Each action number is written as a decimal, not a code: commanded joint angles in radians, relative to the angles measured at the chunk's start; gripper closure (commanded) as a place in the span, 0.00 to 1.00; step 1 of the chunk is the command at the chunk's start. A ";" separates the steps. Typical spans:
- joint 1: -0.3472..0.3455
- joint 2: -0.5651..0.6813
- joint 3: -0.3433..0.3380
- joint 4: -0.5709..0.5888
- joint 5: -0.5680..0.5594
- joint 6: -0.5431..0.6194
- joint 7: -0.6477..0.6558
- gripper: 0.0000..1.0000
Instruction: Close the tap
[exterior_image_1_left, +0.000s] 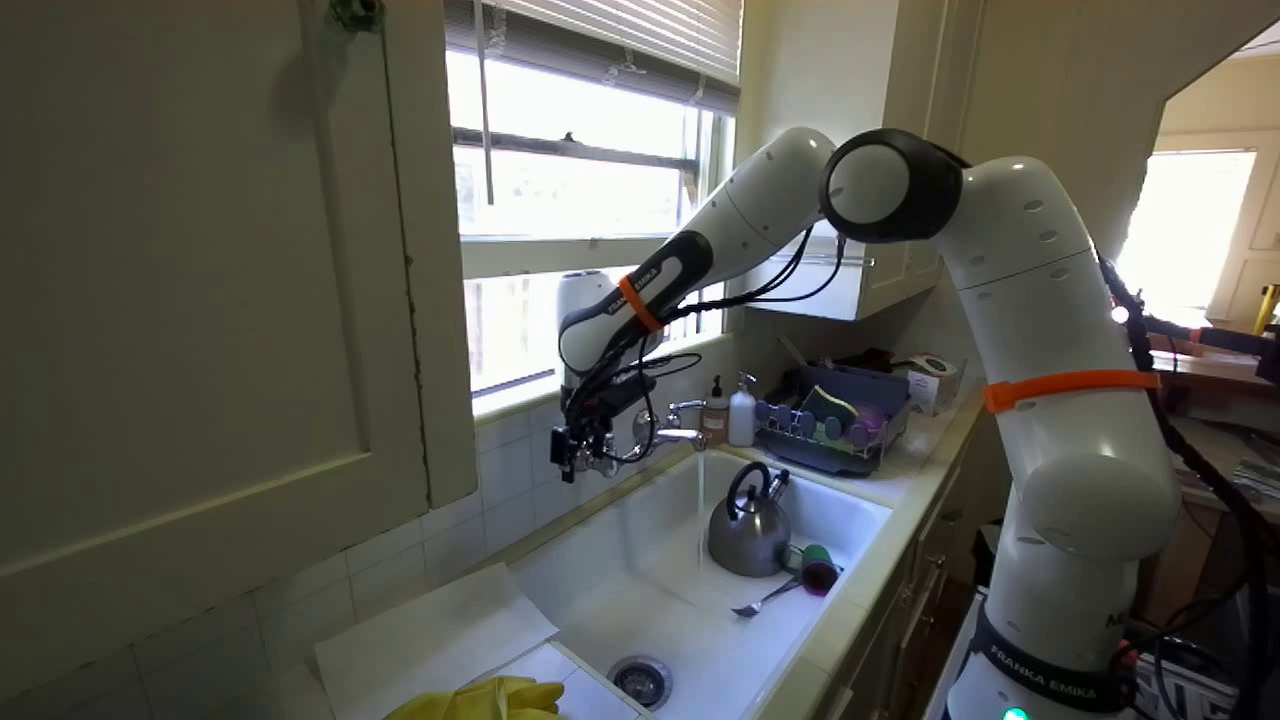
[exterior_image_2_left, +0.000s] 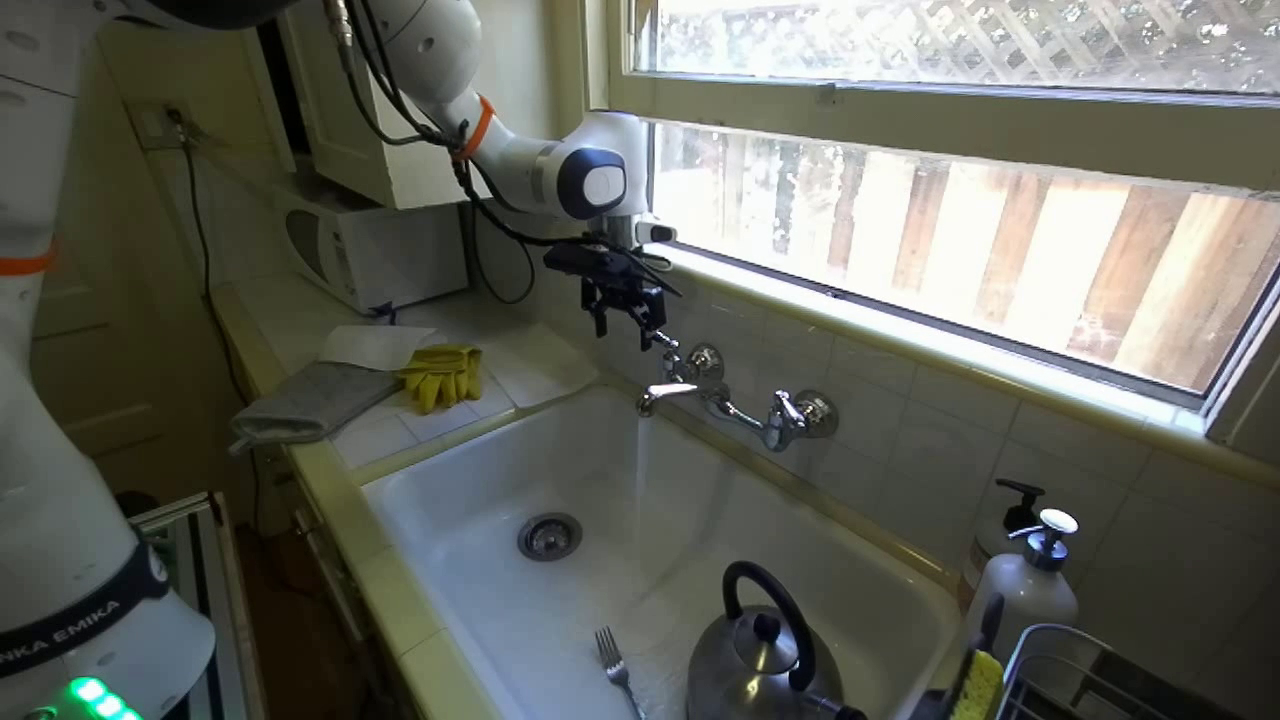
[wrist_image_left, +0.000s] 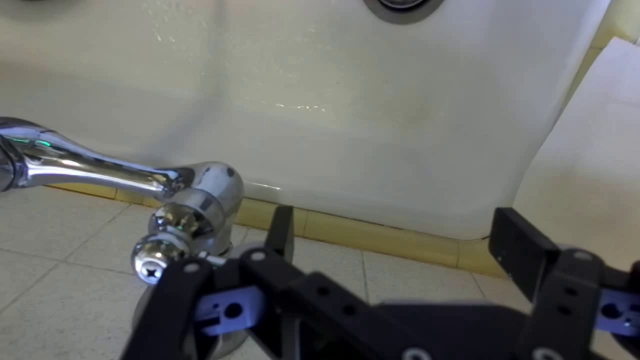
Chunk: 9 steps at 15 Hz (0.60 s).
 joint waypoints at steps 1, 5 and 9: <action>-0.006 -0.035 0.014 -0.022 0.003 -0.041 -0.072 0.00; -0.015 -0.113 0.012 -0.091 -0.004 -0.098 -0.141 0.00; -0.036 -0.217 -0.011 -0.174 -0.019 -0.144 -0.163 0.00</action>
